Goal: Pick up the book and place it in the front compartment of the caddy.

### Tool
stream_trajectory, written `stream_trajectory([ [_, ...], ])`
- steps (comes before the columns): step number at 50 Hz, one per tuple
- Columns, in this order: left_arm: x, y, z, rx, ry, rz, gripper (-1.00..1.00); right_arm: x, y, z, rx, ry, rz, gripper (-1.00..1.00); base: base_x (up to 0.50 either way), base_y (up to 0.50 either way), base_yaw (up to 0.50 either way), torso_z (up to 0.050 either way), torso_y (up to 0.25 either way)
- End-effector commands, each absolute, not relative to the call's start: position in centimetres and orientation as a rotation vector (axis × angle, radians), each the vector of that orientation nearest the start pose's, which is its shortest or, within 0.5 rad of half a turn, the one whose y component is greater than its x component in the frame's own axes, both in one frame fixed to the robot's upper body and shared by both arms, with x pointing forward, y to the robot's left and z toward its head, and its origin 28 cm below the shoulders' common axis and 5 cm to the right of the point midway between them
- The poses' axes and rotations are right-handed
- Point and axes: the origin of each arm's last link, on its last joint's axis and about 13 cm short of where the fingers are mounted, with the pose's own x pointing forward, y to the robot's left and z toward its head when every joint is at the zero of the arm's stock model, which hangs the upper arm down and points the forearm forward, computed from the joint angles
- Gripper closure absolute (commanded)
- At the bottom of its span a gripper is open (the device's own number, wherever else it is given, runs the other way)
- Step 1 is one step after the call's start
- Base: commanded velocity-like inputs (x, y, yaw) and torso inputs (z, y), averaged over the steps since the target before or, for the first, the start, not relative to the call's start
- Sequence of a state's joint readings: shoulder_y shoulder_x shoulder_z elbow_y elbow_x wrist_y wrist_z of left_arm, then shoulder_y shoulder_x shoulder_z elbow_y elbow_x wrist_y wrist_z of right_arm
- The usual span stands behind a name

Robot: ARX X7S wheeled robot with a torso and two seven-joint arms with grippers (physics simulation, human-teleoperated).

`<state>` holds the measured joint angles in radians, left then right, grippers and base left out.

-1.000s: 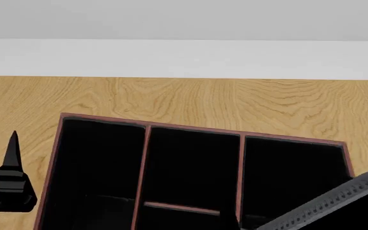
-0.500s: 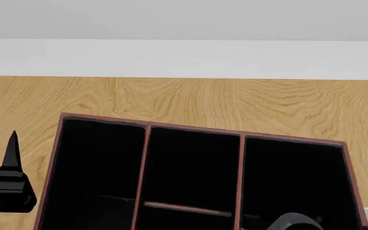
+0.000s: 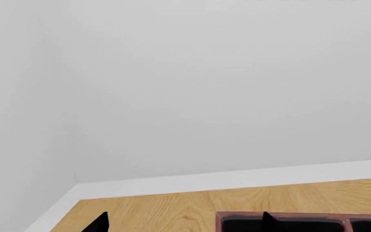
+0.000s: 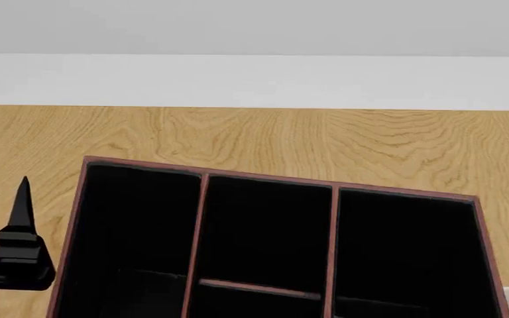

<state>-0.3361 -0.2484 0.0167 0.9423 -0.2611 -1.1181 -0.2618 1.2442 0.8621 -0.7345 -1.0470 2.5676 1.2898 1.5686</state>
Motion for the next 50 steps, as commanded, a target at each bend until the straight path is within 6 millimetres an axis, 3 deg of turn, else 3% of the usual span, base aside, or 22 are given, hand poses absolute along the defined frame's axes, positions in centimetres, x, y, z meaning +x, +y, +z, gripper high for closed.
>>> stream_trajectory([
  [1, 19.9, 22.1, 19.0, 0.134, -0.154, 0.058, -1.0, 8.7, -13.1, 24.0, -0.892, 0.358, 0.708, -1.0, 0.0, 0.0, 0.0, 0.0, 0.0],
  [19, 19.8, 22.0, 18.6, 0.141, -0.15, 0.059, -1.0, 8.4, -13.4, 21.8, -0.903, 0.424, 0.724, -1.0, 0.0, 0.0, 0.0, 0.0, 0.0],
  [50, 19.6, 22.2, 18.3, 0.147, -0.149, 0.07, -1.0, 8.8, -13.1, 19.9, -0.869, 0.486, 0.707, -1.0, 0.0, 0.0, 0.0, 0.0, 0.0],
])
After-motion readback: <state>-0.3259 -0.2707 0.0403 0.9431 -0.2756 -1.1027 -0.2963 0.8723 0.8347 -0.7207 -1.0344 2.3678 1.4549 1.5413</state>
